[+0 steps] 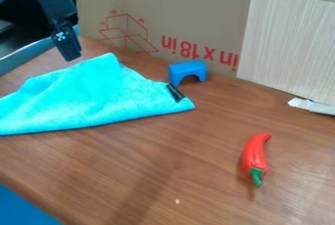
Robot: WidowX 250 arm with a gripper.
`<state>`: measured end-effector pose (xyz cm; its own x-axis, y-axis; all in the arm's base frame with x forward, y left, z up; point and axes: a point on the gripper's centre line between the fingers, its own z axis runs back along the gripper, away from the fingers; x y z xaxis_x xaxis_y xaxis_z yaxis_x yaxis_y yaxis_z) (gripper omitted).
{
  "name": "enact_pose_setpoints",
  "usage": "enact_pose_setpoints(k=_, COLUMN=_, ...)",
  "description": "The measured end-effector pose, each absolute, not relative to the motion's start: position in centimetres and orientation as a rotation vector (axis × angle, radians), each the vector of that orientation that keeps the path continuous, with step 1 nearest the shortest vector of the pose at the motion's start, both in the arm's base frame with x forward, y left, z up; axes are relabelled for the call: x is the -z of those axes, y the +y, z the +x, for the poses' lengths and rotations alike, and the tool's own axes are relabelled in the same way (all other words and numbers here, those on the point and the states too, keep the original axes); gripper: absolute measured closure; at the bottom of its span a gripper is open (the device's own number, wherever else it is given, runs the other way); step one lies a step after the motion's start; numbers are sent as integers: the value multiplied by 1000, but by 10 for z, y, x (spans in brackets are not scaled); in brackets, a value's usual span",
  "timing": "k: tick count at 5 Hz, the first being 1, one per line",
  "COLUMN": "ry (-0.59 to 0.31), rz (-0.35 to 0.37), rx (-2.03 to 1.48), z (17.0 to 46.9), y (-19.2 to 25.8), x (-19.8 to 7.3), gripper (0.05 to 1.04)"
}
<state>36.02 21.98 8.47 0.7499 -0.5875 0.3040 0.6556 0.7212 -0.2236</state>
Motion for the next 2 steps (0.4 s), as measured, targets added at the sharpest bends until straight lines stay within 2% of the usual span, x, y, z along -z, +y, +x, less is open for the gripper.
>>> enact_pose_setpoints(k=1, ry=-195, rz=-333, rx=679, z=360, y=224, x=-71, gripper=84)
enact_pose_setpoints(k=2, ry=-188, rz=-315, rx=682, z=361, y=225, x=-70, gripper=84)
